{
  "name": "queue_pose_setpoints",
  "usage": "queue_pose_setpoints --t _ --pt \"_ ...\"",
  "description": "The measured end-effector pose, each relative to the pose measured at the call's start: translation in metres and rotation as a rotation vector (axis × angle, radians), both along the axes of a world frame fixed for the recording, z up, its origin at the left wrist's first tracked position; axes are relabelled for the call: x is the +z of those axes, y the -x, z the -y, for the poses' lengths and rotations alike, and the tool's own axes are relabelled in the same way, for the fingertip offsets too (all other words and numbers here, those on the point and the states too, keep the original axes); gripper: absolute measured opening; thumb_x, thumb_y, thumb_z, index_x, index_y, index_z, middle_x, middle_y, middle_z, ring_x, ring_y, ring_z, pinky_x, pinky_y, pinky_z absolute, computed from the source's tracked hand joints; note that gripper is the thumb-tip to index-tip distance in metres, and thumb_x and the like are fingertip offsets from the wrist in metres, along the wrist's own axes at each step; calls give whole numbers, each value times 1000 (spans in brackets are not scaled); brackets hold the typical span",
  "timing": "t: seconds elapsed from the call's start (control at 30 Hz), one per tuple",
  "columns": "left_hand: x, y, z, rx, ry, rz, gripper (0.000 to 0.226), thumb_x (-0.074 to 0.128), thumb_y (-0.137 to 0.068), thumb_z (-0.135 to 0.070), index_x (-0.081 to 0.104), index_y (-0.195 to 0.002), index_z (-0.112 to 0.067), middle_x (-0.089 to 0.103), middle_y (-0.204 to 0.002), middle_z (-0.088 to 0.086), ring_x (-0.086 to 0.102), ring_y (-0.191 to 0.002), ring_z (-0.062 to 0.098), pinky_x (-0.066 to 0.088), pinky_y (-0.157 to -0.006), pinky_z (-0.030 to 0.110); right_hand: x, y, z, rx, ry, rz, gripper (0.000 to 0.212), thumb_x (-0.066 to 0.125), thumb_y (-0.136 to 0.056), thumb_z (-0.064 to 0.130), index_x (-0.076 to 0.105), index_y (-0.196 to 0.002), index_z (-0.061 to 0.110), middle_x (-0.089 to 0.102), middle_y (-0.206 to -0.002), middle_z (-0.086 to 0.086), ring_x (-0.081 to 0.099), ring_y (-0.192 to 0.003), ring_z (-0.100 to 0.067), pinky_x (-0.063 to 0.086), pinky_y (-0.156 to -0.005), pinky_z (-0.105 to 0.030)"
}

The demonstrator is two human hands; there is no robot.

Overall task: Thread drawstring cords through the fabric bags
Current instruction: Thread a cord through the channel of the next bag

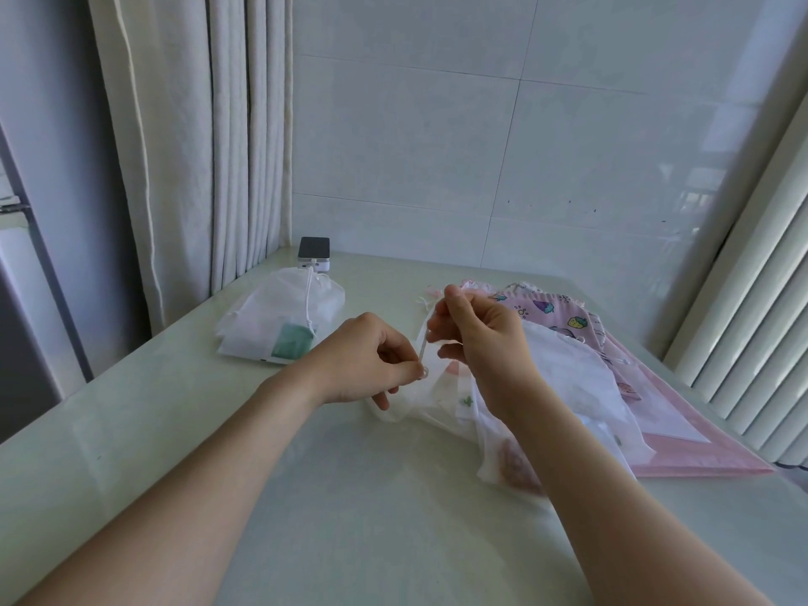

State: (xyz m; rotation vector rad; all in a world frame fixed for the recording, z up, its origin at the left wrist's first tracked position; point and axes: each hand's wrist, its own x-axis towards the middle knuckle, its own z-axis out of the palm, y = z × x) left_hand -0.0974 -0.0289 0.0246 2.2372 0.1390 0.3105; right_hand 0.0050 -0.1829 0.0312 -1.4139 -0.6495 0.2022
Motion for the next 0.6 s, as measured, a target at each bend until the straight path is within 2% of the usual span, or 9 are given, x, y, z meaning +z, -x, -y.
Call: queue_pose_setpoints --t 0.1,0.17,0.27,0.37,0.43,0.53,0.6 --pt "-1 -3 -3 16 76 31 16 74 -97 -20 81 -86 -11 66 -68 4 66 -63 16 62 -61 35 -2 -3 0 37 -1 52 26 56 -108 29 72 -121 14 79 -106 0 75 -95 -20 59 -82 -36" --pt "-2 -4 -5 32 130 42 17 73 -98 -20 80 -88 -9 65 -70 6 65 -65 14 61 -60 34 -3 -6 0 -26 79 219 28 58 -106 17 68 -132 21 78 -111 6 75 -97 -15 61 -85 -35" --pt "-3 -5 -5 76 221 69 18 70 -100 -18 79 -92 -5 65 -73 7 64 -67 13 59 -60 30 -6 -4 -1 -138 251 512 31 64 -92 8 76 -115 24 78 -95 12 74 -88 -6 62 -78 -35" --pt "-3 -6 -6 104 284 94 19 67 -102 -17 80 -94 -6 69 -75 7 66 -69 14 59 -61 28 -9 3 -1 -129 370 733 20 75 -81 25 76 -101 28 74 -84 16 71 -80 -3 60 -72 -30" --pt "-3 -5 -8 102 298 95 19 68 -102 -20 81 -94 -10 70 -73 5 67 -69 13 59 -63 27 -12 4 -2 -147 444 885 20 79 -79 34 74 -98 30 71 -84 17 68 -79 -4 59 -69 -33" --pt "-3 -5 -9 97 310 103 18 68 -102 -21 82 -96 -13 72 -75 4 66 -70 10 59 -65 27 -14 1 -5 -181 454 899 22 85 -81 35 76 -100 28 69 -88 14 66 -79 -5 58 -71 -35" --pt "-3 -6 -7 79 323 98 18 67 -103 -21 82 -97 -14 75 -84 9 67 -73 10 59 -66 27 -14 -1 -6 -181 461 887 20 85 -83 30 78 -101 24 70 -88 11 67 -79 -6 58 -72 -37"
